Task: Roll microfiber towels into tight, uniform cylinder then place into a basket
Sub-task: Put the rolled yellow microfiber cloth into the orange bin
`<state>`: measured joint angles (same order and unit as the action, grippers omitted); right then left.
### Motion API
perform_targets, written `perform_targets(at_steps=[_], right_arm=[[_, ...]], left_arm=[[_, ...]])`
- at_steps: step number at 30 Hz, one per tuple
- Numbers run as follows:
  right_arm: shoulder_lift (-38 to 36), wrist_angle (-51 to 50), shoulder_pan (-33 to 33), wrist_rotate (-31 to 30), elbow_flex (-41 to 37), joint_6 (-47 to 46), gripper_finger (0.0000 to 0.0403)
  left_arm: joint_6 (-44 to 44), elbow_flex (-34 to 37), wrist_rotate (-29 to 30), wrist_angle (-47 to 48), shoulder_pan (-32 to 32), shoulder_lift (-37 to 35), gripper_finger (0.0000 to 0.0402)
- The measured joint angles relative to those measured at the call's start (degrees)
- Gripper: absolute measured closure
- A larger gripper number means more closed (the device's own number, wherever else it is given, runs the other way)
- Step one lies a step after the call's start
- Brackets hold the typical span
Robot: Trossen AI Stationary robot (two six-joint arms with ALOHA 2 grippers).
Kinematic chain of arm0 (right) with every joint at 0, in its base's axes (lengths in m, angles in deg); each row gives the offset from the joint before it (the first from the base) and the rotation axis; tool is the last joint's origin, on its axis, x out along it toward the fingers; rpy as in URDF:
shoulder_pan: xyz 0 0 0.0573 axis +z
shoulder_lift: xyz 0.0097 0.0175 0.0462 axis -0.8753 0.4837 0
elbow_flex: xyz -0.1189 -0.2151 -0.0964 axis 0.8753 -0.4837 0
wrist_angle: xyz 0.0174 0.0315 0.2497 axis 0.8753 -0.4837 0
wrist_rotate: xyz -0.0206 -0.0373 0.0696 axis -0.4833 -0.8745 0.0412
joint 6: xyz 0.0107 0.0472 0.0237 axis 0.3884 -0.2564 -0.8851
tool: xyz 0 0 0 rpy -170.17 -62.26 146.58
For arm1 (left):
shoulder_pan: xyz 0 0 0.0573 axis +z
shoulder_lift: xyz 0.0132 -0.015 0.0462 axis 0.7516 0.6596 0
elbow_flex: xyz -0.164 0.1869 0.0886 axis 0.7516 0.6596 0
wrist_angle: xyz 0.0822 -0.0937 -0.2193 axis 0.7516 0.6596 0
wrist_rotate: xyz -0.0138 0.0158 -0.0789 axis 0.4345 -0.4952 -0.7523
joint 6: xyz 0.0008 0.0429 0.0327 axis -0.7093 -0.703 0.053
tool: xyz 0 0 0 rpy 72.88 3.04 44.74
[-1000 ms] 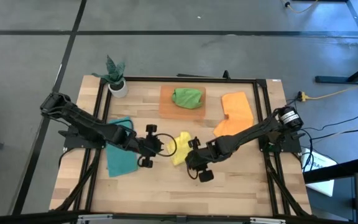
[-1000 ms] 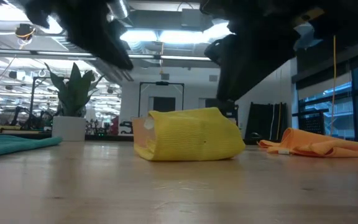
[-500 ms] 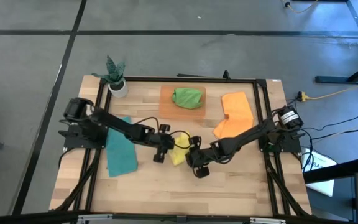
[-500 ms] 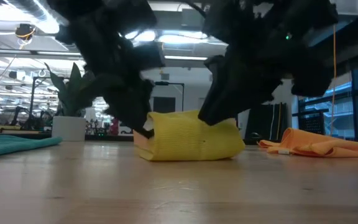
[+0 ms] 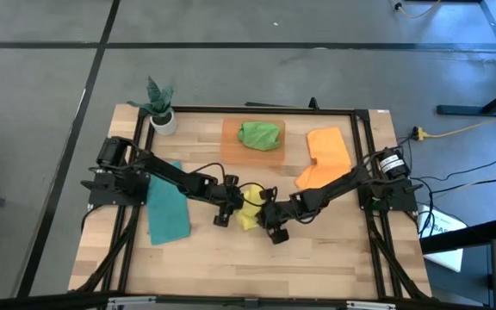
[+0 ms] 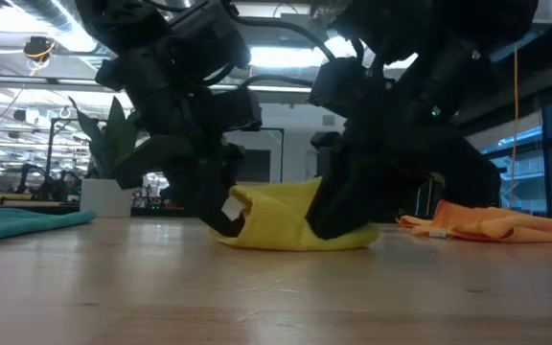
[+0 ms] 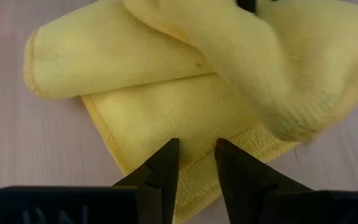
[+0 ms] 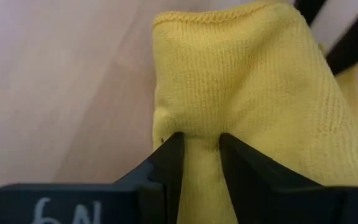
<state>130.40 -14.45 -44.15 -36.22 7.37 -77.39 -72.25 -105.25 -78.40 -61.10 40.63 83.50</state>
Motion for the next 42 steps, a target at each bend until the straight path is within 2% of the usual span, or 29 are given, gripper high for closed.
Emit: perform_targets(at_steps=[3, 14, 28, 32, 36, 39, 42], right_arm=[[1.0, 0.6, -0.1, 2.7, 0.2, -0.1, 0.0292], [0.2, -0.9, 1.8, 5.9, 1.5, 3.3, 0.0292], [2.4, -0.3, 2.2, 4.7, 1.8, 1.2, 0.0295], [2.5, -0.4, 2.3, 2.8, 1.8, 0.0, 0.0324], [2.5, -0.5, 2.2, 2.3, 1.7, -3.3, 0.0383], [2.5, -0.5, 2.1, 2.6, 1.7, -5.3, 0.0390], [2.0, -1.2, 1.9, 5.4, 2.4, -6.2, 0.0393]], left_arm=[[0.0, 0.0, -0.1, 0.0, 0.0, 0.0, 0.0303], [-0.2, 0.0, -0.1, 0.1, 0.0, 0.0, 0.0303], [-0.2, 0.0, -2.2, 0.0, 0.0, 0.0, 0.0303], [-0.2, 0.0, -2.3, 0.0, 0.0, 0.0, 0.0303], [-0.2, 0.1, -2.3, 0.0, 0.0, 0.0, 0.0303], [-0.2, 0.1, -2.2, -0.1, 0.0, 0.0, 0.0303], [-0.2, 0.1, -2.2, 0.0, -0.1, 0.0, 0.0303]])
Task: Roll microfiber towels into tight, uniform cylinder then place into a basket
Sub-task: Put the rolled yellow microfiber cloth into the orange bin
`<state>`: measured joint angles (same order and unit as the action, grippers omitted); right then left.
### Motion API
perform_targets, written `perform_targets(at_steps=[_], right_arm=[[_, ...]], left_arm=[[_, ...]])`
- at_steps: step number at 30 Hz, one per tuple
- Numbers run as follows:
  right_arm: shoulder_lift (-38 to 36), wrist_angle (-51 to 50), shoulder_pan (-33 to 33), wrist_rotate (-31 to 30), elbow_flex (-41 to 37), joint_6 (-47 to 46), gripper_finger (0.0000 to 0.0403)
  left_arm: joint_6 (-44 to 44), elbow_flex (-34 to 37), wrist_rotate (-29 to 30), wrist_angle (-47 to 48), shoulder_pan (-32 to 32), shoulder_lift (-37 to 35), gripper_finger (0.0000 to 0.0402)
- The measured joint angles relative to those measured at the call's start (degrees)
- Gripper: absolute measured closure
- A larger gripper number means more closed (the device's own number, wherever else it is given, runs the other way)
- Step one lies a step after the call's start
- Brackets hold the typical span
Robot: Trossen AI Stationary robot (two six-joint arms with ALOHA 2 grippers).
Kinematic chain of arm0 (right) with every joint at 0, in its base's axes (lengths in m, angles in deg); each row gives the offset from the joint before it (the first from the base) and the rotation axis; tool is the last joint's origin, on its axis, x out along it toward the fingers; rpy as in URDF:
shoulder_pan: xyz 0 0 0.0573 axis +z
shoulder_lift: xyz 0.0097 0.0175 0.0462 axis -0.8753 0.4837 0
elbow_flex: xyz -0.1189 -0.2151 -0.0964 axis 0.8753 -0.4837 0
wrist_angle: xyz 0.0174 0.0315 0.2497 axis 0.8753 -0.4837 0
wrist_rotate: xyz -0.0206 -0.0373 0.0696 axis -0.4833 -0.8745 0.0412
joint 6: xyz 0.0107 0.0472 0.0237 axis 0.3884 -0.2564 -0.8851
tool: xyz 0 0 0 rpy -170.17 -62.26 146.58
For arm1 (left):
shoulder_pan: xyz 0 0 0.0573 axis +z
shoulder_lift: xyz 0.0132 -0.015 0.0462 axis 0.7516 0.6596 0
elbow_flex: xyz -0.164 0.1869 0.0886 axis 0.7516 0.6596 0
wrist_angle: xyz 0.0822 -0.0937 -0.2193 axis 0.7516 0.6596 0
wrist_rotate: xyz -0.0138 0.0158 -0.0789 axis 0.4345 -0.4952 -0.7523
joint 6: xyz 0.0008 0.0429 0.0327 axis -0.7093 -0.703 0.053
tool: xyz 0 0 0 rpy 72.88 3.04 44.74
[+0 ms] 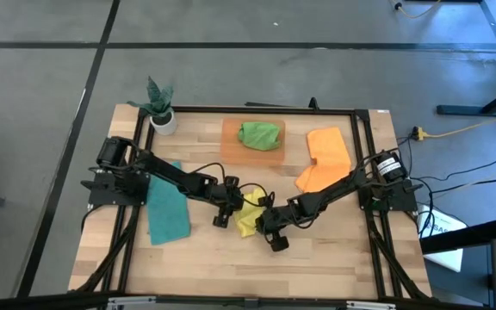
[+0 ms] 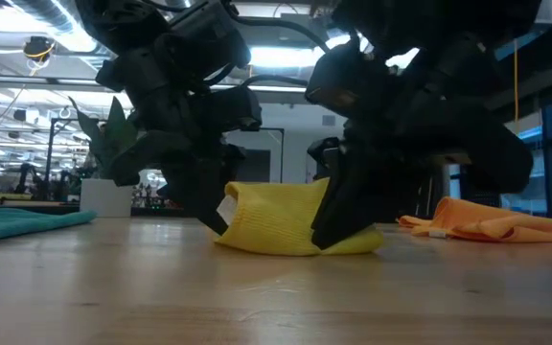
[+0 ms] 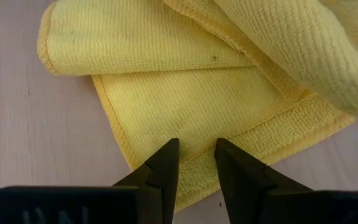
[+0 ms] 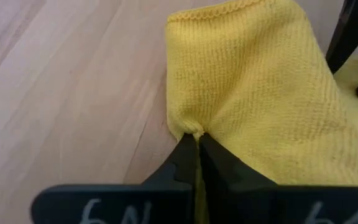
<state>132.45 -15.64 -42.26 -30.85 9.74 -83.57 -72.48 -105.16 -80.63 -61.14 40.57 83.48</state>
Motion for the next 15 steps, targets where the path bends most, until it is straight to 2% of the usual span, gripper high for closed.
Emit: perform_targets(at_steps=[8, 15], right_arm=[[-1.9, -9.5, -1.7, 7.5, 5.5, -3.0, 0.0397], [-1.8, -13.7, -6.7, 22.0, 9.7, -8.6, 0.0397]], left_arm=[[-0.8, 0.0, 0.0, 0.3, -2.1, 0.0, 0.0303], [-3.2, 0.0, 0.0, 0.1, -4.9, 0.0, 0.0303]])
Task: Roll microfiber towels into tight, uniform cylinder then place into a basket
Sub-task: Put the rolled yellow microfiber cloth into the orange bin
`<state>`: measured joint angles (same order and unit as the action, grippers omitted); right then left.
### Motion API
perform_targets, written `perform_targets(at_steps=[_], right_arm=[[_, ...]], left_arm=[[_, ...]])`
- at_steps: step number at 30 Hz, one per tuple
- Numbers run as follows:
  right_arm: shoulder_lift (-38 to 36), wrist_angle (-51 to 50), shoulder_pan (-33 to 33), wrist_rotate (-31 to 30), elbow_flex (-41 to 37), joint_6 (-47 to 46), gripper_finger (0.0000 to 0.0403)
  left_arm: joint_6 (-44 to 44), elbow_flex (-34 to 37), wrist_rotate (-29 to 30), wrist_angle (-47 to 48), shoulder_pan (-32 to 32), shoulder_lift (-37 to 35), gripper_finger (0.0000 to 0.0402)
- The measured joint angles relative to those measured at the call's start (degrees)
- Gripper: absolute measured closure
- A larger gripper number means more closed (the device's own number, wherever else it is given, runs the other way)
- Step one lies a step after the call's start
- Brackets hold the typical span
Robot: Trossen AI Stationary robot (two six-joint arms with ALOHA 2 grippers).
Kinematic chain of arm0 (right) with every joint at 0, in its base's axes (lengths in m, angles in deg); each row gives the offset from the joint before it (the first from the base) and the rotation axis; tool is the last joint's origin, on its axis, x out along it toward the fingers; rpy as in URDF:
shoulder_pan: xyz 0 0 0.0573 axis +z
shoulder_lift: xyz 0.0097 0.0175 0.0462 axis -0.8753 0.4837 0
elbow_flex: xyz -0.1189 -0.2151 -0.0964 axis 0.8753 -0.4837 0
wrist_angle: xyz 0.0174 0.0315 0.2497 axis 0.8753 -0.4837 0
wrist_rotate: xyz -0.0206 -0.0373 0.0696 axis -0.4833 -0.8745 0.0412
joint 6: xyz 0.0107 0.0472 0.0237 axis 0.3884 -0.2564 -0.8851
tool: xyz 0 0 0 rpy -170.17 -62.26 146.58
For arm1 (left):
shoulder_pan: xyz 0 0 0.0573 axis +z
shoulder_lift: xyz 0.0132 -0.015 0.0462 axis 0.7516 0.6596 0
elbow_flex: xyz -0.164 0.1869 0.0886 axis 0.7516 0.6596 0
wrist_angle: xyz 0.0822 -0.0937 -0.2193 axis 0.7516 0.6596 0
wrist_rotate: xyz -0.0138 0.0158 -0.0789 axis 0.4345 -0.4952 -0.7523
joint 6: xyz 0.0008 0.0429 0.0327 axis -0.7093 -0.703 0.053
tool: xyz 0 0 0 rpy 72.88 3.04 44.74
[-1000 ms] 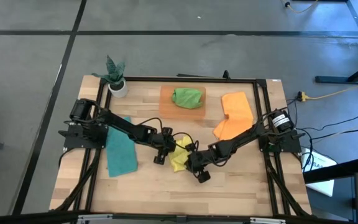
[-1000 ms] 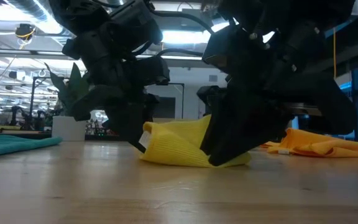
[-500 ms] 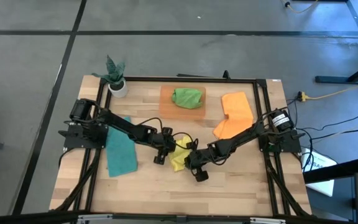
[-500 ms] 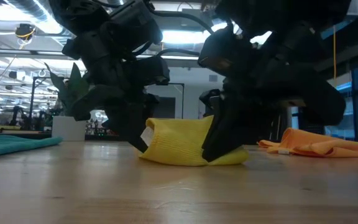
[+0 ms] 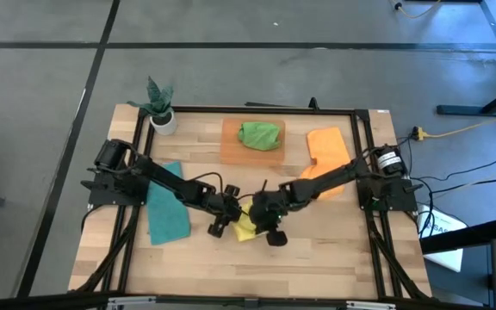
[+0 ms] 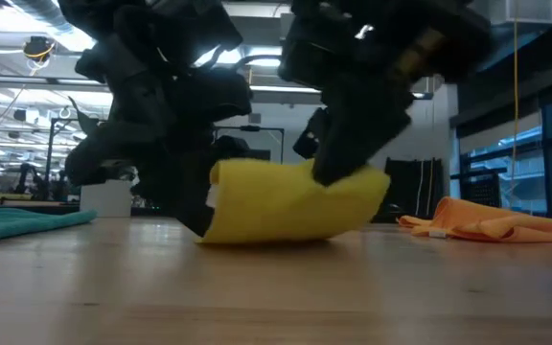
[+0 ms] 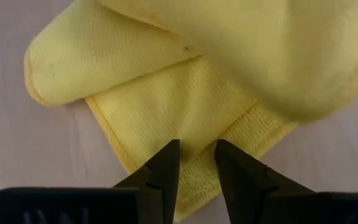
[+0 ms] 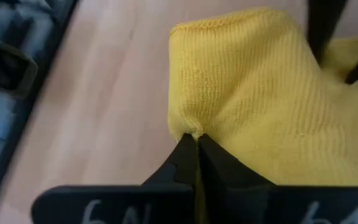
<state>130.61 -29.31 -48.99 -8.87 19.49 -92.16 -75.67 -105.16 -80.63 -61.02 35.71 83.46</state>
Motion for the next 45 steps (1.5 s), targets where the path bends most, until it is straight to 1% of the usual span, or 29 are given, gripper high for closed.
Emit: perform_targets(at_steps=[3, 11, 13, 17, 19, 21, 26, 29, 31, 34, 38, 41, 45], right_arm=[[0.0, 0.4, -2.6, 4.5, 1.3, -4.2, 0.0397], [0.3, 0.4, -8.0, 5.1, 1.9, -16.3, 0.0397], [0.8, 0.6, -8.7, 5.4, 1.9, -18.0, 0.0397], [2.1, 0.5, -9.9, 11.0, 1.9, -19.2, 0.0397], [2.8, 0.6, -10.0, 11.7, 1.9, -20.0, 0.0397], [3.6, 0.5, -10.2, 11.7, 1.9, -20.1, 0.0397], [4.5, 0.5, -10.4, 9.3, 1.9, -20.0, 0.0392], [4.5, 0.5, -10.4, 7.9, 1.9, -18.4, 0.0395], [4.5, 0.5, -10.4, 7.4, 1.9, -18.3, 0.0397], [4.5, 0.2, -10.4, 6.1, 1.9, -18.2, 0.0396], [4.5, -0.1, -10.4, 5.3, 1.9, -18.1, 0.0394], [4.5, -0.3, -10.4, 5.3, 1.9, -18.0, 0.0395], [4.5, -0.3, -10.4, 4.9, 1.9, -17.3, 0.0395]], left_arm=[[0.0, 0.0, 0.1, 0.0, -0.8, 0.0, 0.0303], [0.0, 0.0, 0.2, 0.1, -2.3, 0.0, 0.0303], [0.0, 0.0, 0.2, 0.1, -2.7, 0.0, 0.0303], [-0.1, 0.0, 0.0, 0.1, -2.9, 0.0, 0.0303], [-0.1, 0.0, 0.0, 0.1, -2.9, 0.0, 0.0303], [-0.1, 0.0, 0.0, 0.1, -2.9, 0.0, 0.0303], [0.0, 0.0, -0.7, 0.5, -3.1, 0.0, 0.0303], [-0.1, 0.0, -0.8, 2.4, -3.9, -0.9, 0.0303], [0.0, 0.0, 0.6, 4.5, -4.4, -2.1, 0.0303], [1.7, 0.1, 4.3, 8.8, -5.1, -5.3, 0.0303], [4.2, 0.1, 6.0, 12.3, -6.2, -10.0, 0.0303], [4.6, 0.1, 7.7, 10.7, -7.4, -13.4, 0.0303], [6.9, 0.1, 10.8, 4.1, -7.9, -14.1, 0.0303]])
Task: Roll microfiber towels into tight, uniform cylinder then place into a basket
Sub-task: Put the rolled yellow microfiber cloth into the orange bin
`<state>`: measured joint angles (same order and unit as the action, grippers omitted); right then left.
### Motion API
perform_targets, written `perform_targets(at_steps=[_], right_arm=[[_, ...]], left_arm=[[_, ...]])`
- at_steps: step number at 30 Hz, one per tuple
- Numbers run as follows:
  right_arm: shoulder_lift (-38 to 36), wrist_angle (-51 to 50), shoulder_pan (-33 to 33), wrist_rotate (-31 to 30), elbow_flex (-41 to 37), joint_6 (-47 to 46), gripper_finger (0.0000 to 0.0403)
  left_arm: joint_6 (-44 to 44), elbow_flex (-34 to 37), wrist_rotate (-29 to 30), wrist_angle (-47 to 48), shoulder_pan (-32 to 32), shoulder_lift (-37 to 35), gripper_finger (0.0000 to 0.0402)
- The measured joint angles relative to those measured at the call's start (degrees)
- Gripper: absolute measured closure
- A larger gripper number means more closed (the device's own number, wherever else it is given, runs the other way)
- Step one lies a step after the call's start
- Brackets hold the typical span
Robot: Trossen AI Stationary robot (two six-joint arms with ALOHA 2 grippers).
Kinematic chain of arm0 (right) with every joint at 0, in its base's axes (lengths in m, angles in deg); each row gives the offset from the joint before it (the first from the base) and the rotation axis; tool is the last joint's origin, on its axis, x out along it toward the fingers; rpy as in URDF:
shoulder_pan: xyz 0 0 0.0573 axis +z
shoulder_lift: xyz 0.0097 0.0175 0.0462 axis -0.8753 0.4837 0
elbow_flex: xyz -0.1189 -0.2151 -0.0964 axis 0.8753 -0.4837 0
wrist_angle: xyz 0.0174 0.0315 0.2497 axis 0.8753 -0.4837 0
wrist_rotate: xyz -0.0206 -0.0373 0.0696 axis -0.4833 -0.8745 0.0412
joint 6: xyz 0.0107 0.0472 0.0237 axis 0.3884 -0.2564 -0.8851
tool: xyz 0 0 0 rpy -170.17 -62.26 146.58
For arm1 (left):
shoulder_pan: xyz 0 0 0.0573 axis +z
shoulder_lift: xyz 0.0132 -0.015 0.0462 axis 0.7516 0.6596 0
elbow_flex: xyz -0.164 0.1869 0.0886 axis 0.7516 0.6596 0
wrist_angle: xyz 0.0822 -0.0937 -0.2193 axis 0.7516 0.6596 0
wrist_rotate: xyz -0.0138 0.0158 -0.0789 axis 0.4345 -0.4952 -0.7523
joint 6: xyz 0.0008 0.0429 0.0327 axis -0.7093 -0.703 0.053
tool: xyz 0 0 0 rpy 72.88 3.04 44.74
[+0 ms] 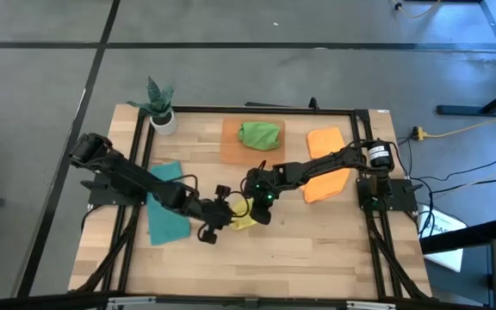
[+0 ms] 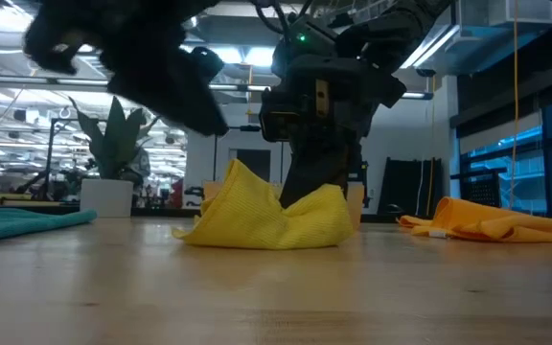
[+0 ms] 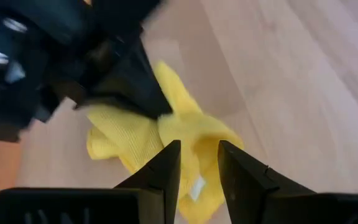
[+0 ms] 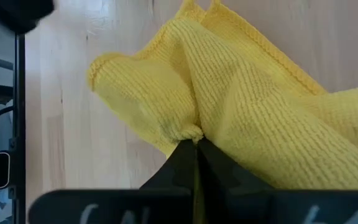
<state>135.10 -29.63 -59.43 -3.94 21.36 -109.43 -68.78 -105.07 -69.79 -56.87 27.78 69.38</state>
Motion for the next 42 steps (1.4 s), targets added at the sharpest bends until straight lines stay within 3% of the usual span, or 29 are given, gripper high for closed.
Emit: perform_targets(at_steps=[5, 15, 20, 28, 34, 37, 42], right_arm=[[0.0, -0.1, 0.0, -0.1, 0.0, 0.4, 0.0395], [0.0, -0.1, 0.0, -0.2, 0.0, 0.5, 0.0394], [0.0, -0.2, 0.0, -0.3, 0.0, 0.6, 0.0394], [0.0, -0.1, 0.0, -0.3, 0.0, 0.7, 0.0394], [0.0, -0.2, 0.0, -0.2, 0.0, 1.9, 0.0393], [0.0, -0.2, 0.1, -0.1, 0.0, 2.1, 0.0388], [0.0, 0.2, 0.1, 0.3, 0.0, 3.7, 0.0368]], left_arm=[[7.2, -0.1, 0.2, 0.0, 1.6, 2.8, 0.0303], [3.4, -0.1, 0.7, -3.8, 1.7, 11.8, 0.0303], [0.9, -0.1, 6.1, -7.5, 1.1, 14.6, 0.0303], [6.1, -0.1, 7.8, -8.5, 1.8, 15.9, 0.0303], [8.7, -0.4, 5.8, -10.6, 3.7, 19.2, 0.0305], [8.6, -0.4, 5.3, -10.4, 3.8, 19.5, 0.0321], [8.2, -0.4, 5.0, -10.1, 3.8, 19.6, 0.0389]])
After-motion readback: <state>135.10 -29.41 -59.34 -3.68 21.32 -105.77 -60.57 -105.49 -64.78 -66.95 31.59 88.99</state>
